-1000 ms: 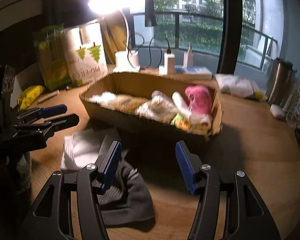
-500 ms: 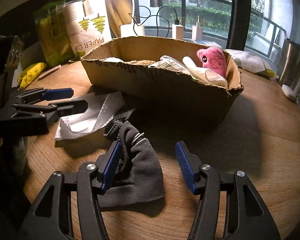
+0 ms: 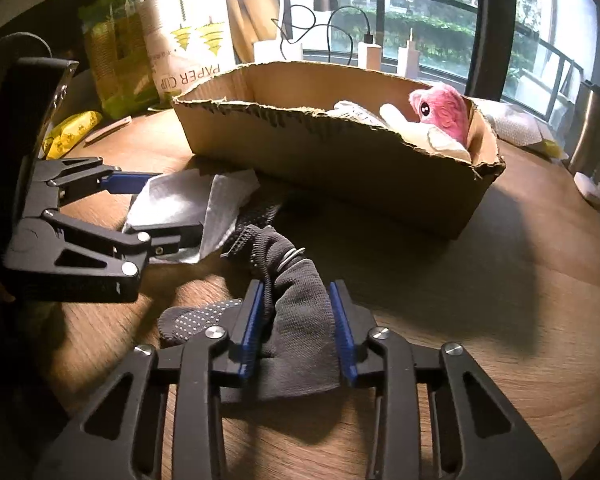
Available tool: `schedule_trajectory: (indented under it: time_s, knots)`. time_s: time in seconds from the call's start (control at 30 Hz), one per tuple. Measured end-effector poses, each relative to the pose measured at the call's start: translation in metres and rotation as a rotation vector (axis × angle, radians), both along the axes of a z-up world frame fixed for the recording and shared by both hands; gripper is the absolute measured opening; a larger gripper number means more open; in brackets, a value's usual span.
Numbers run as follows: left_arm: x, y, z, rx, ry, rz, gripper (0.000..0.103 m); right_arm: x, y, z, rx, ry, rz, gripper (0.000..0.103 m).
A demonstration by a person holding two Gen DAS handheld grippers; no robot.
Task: Organize soft objects
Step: 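Grasp the white towel with the left gripper while the right holds the gray sock, then lift the towel and sock and carry both toward the cardboard box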
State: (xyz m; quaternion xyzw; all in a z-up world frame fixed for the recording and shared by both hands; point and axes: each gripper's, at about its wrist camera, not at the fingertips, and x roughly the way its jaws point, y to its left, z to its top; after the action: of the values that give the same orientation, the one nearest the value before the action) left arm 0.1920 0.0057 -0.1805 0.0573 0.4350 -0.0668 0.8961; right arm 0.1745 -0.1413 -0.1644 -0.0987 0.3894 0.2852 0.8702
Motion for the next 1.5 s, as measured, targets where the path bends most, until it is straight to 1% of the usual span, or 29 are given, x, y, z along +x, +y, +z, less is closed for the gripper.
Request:
schedule_trajectory:
  time_s: [0.1,0.17,0.2,0.27,0.3,0.37,0.4,0.43,0.53,0.67,0.93,1.07,1.13,1.2,1.33,1.4,1.43,1.5]
  knots:
    - [-0.001,-0.001,0.000,0.004,-0.002,-0.007,0.069,0.000,-0.007,0.001,0.018,-0.006,-0.014,0.028]
    - [-0.002,-0.004,0.001,-0.006,-0.004,-0.034,0.055,0.000,-0.012,0.003,0.025,-0.014,-0.025,0.027]
    - [-0.003,-0.006,0.001,-0.003,-0.007,-0.044,0.052,0.000,-0.015,0.004,0.031,-0.016,-0.030,0.027]
    - [-0.005,-0.011,0.002,0.004,-0.013,-0.062,0.040,0.000,-0.019,0.005,0.038,-0.019,-0.038,0.027]
    - [-0.006,-0.013,0.002,0.001,-0.013,-0.072,0.037,0.000,-0.021,0.005,0.042,-0.022,-0.041,0.027]
    - [-0.007,-0.015,0.003,-0.006,-0.013,-0.087,0.026,-0.001,-0.024,0.006,0.052,-0.028,-0.045,0.027]
    - [-0.007,-0.015,0.003,-0.011,-0.013,-0.092,0.023,-0.001,-0.026,0.007,0.056,-0.031,-0.046,0.027]
    - [-0.008,-0.016,0.004,-0.019,-0.014,-0.094,0.017,-0.002,-0.027,0.007,0.060,-0.034,-0.047,0.027]
    - [-0.009,-0.013,0.006,-0.048,-0.018,-0.093,0.012,-0.003,-0.030,0.008,0.066,-0.039,-0.050,0.027]
    - [-0.013,-0.007,0.009,-0.083,-0.032,-0.091,0.009,-0.003,-0.033,0.009,0.070,-0.040,-0.059,0.027]
    - [-0.022,0.010,0.029,-0.184,-0.092,-0.077,0.009,-0.003,-0.032,0.011,0.063,-0.051,-0.056,0.027]
    - [-0.024,0.020,0.039,-0.220,-0.126,-0.059,0.009,-0.005,-0.031,0.016,0.062,-0.064,-0.055,0.027]
    - [-0.024,0.023,0.043,-0.220,-0.136,-0.058,0.009,-0.006,-0.030,0.019,0.062,-0.071,-0.052,0.027]
    - [-0.024,0.025,0.042,-0.211,-0.132,-0.057,0.009,-0.006,-0.028,0.019,0.055,-0.074,-0.050,0.027]
    - [-0.022,0.027,0.030,-0.192,-0.071,-0.065,0.013,-0.006,-0.026,0.017,0.050,-0.072,-0.045,0.027]
    - [-0.021,0.022,0.021,-0.148,-0.044,-0.064,0.021,-0.007,-0.026,0.017,0.050,-0.069,-0.044,0.027]
    - [-0.021,0.021,0.018,-0.133,-0.041,-0.059,0.028,-0.007,-0.026,0.016,0.050,-0.068,-0.043,0.027]
    - [-0.022,0.020,0.015,-0.117,-0.033,-0.059,0.049,-0.007,-0.026,0.016,0.050,-0.067,-0.043,0.027]
